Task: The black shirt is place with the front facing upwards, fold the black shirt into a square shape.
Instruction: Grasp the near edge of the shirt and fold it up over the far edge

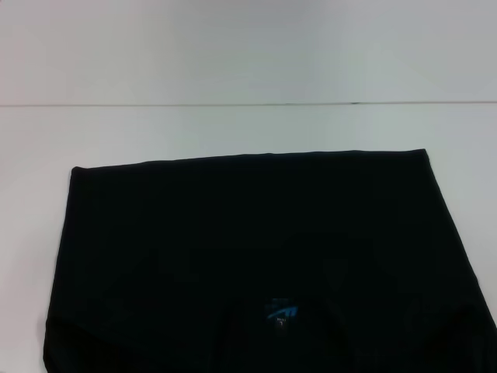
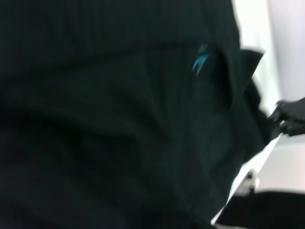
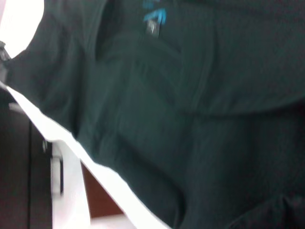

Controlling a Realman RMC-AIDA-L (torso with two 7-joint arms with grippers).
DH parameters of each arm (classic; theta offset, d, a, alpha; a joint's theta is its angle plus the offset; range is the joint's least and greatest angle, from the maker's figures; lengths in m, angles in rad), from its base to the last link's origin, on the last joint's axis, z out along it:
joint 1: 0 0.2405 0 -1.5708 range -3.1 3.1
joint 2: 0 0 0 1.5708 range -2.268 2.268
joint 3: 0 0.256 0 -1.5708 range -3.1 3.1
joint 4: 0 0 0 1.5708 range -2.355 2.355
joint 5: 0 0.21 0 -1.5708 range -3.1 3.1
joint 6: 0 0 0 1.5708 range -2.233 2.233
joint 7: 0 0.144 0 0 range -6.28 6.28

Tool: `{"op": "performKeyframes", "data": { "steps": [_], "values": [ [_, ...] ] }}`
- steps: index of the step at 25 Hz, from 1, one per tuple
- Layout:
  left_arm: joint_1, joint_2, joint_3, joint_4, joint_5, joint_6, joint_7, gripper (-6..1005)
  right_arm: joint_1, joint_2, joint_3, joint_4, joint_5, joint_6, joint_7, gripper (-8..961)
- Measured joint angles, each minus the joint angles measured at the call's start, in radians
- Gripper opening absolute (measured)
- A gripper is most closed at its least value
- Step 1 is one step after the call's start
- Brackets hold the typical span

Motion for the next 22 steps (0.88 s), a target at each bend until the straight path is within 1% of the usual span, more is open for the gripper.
{"op": "performKeyframes", "data": {
  "steps": [3, 5, 7, 8, 10, 13, 17, 20, 22],
  "values": [
    [-0.022, 0.014, -0.057, -0.012, -0.05, -0.01, -0.022, 60, 0.013, -0.022, 0.112, 0.049, 0.002, 0.029, 0.015, 57],
    [-0.044, 0.028, -0.098, -0.02, -0.087, -0.031, -0.052, 60, 0.023, -0.051, 0.21, 0.095, 0.012, 0.042, 0.036, 58],
    [-0.062, 0.037, -0.119, -0.025, -0.118, -0.051, -0.076, 60, 0.029, -0.089, 0.303, 0.15, 0.036, 0.057, 0.06, 58],
    [-0.073, 0.043, -0.13, -0.029, -0.143, -0.068, -0.09, 60, 0.029, -0.103, 0.334, 0.169, 0.058, 0.071, 0.074, 58],
    [-0.083, 0.053, -0.155, -0.04, -0.19, -0.111, -0.111, 60, 0.025, -0.119, 0.378, 0.191, 0.11, 0.1, 0.103, 58],
    [-0.092, 0.062, -0.203, -0.07, -0.267, -0.192, -0.13, 61, 0.017, -0.12, 0.407, 0.206, 0.219, 0.162, 0.136, 58],
    [-0.084, 0.062, -0.233, -0.111, -0.378, -0.317, -0.131, 61, 0.02, -0.105, 0.416, 0.259, 0.345, 0.28, 0.148, 58],
    [-0.075, 0.052, -0.233, -0.142, -0.437, -0.419, -0.109, 61, 0.031, -0.079, 0.415, 0.293, 0.42, 0.383, 0.139, 58],
    [-0.07, 0.045, -0.234, -0.171, -0.473, -0.494, -0.083, 61, 0.038, -0.055, 0.412, 0.298, 0.472, 0.451, 0.127, 58]
  ]
}}
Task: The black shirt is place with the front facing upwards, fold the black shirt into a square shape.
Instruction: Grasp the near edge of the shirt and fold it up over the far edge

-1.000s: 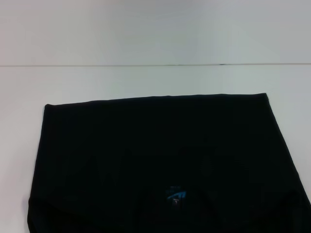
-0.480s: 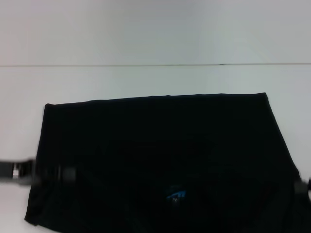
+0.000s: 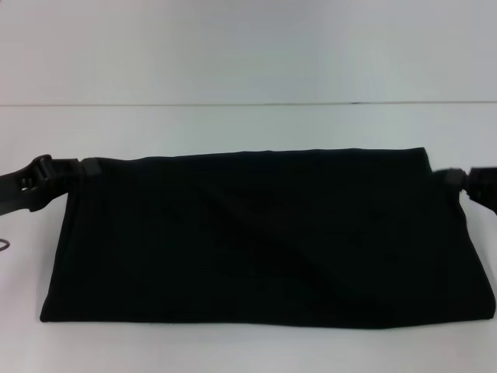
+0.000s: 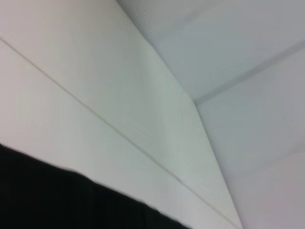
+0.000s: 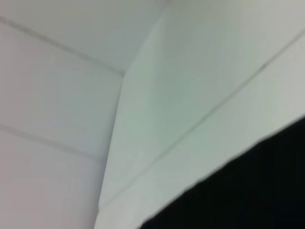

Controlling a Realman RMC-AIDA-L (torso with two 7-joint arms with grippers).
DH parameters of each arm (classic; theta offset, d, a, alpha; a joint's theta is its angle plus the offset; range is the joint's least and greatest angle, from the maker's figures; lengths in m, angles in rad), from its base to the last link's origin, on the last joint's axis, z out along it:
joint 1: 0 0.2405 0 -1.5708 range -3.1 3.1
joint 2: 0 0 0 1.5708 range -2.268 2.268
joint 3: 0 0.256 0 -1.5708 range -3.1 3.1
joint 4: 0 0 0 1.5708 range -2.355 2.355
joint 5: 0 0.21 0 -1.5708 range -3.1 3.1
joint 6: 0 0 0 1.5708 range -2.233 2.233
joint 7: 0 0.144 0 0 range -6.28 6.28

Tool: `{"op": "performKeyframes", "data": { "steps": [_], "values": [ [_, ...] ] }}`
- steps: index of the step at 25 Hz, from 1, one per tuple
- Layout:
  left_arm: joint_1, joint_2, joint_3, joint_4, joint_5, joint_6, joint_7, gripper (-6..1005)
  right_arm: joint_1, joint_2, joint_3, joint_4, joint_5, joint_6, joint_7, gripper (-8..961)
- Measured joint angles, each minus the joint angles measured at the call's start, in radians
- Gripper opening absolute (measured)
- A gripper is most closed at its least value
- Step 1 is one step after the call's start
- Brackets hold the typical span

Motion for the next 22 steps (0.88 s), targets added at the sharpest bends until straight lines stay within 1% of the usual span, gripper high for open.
{"op": "performKeyframes", "data": {
  "steps": [4, 8, 12, 16, 22],
  "values": [
    [0.004, -0.015, 0.003, -0.05, -0.051, -0.127, 0.052, 61, 0.013, 0.041, -0.002, 0.005, 0.07, 0.121, -0.026, 58],
    [-0.005, -0.028, 0.006, -0.085, -0.076, -0.233, 0.09, 60, 0.027, 0.067, -0.003, 0.018, 0.094, 0.236, -0.049, 58],
    [-0.017, -0.039, 0.008, -0.101, -0.097, -0.32, 0.131, 61, 0.036, 0.088, 0.001, 0.036, 0.138, 0.332, -0.086, 58],
    [-0.031, -0.053, 0.013, -0.11, -0.118, -0.401, 0.171, 61, 0.04, 0.097, -0.007, 0.059, 0.183, 0.408, -0.124, 58],
    [-0.064, -0.065, 0.016, -0.13, -0.123, -0.481, 0.233, 60, 0.073, 0.107, -0.008, 0.075, 0.187, 0.488, -0.158, 58]
  ]
}}
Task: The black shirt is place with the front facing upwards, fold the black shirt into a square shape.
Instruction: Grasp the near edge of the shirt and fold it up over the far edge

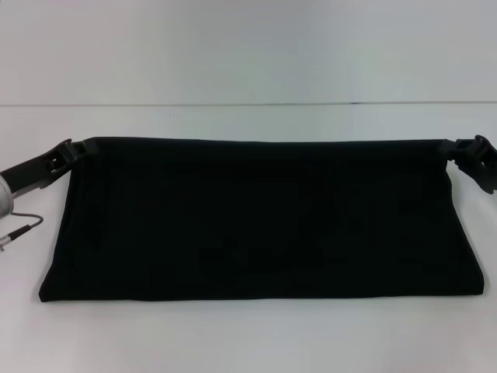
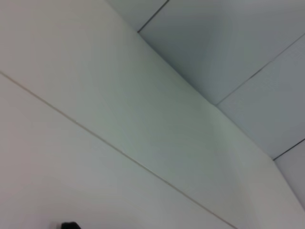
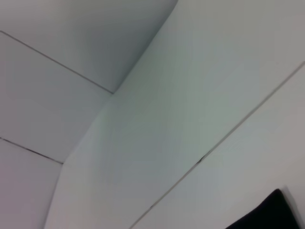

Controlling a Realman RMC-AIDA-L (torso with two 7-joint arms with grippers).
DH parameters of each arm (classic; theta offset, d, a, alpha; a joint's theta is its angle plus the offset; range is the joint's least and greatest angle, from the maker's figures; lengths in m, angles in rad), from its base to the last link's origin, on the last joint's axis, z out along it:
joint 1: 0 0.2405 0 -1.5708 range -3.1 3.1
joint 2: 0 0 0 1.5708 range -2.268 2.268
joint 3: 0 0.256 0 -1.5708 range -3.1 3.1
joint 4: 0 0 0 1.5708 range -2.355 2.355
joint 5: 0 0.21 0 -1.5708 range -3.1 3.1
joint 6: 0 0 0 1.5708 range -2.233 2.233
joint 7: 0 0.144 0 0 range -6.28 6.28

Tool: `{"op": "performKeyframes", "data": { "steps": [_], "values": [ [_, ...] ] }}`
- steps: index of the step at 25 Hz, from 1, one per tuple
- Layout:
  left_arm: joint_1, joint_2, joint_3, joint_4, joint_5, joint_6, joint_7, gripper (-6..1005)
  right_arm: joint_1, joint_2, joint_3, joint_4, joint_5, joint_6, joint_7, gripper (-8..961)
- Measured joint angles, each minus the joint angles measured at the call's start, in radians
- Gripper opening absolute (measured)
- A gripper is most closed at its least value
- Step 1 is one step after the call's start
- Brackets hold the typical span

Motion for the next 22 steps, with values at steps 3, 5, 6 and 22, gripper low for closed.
{"op": "performKeyframes", "data": {
  "steps": [3, 5, 6, 22],
  "values": [
    [-0.014, -0.003, 0.005, -0.001, 0.0, -0.042, 0.016, 60, 0.018, 0.008, 0.0, 0.0, 0.007, 0.037, -0.015, 58],
    [-0.024, -0.004, 0.005, -0.005, -0.001, -0.067, 0.03, 60, 0.028, 0.014, 0.0, 0.001, 0.022, 0.052, -0.034, 58],
    [-0.029, -0.005, 0.005, -0.007, -0.001, -0.082, 0.04, 60, 0.034, 0.016, 0.0, 0.001, 0.03, 0.057, -0.042, 58],
    [-0.088, -0.055, 0.06, -0.01, -0.011, -0.297, 0.123, 61, 0.097, 0.044, -0.004, 0.048, 0.084, 0.229, -0.149, 104]
  ]
}}
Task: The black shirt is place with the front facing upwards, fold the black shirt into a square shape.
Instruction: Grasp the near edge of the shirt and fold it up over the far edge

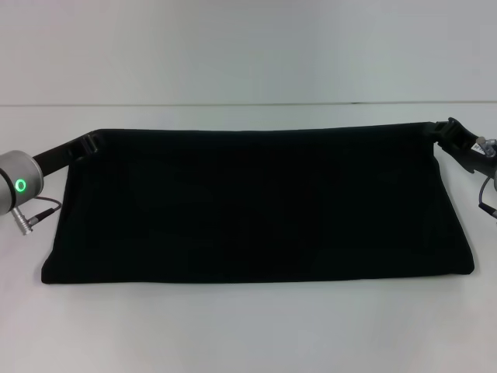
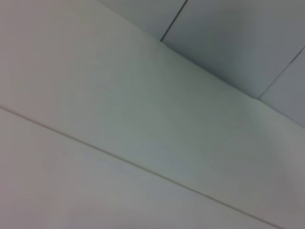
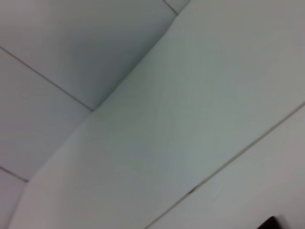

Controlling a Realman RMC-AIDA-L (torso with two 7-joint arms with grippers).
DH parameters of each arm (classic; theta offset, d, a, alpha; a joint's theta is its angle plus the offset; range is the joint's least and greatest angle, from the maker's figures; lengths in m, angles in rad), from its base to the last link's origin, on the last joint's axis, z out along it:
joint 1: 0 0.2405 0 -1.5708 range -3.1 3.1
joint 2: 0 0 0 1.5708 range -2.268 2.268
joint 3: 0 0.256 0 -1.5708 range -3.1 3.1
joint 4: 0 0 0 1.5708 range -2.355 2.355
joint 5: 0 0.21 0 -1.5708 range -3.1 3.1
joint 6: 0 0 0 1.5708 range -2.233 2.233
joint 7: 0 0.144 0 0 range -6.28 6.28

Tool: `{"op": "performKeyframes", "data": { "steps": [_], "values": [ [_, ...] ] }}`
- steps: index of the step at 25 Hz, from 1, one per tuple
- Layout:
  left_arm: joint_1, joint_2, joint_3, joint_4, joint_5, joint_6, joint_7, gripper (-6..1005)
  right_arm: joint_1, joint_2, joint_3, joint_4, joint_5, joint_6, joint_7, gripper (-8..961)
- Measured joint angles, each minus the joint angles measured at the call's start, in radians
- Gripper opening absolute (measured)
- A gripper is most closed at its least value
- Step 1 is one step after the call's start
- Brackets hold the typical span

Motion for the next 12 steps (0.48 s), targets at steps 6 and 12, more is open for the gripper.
{"op": "performKeyframes", "data": {
  "steps": [6, 12],
  "values": [
    [-0.022, -0.028, 0.001, 0.0, -0.051, -0.094, 0.051, 61, 0.037, 0.006, 0.0, 0.045, 0.056, 0.138, -0.127, 133],
    [-0.029, -0.048, 0.0, -0.033, -0.197, -0.142, 0.256, 64, 0.065, 0.009, 0.001, 0.088, 0.191, 0.189, -0.363, 162]
  ]
}}
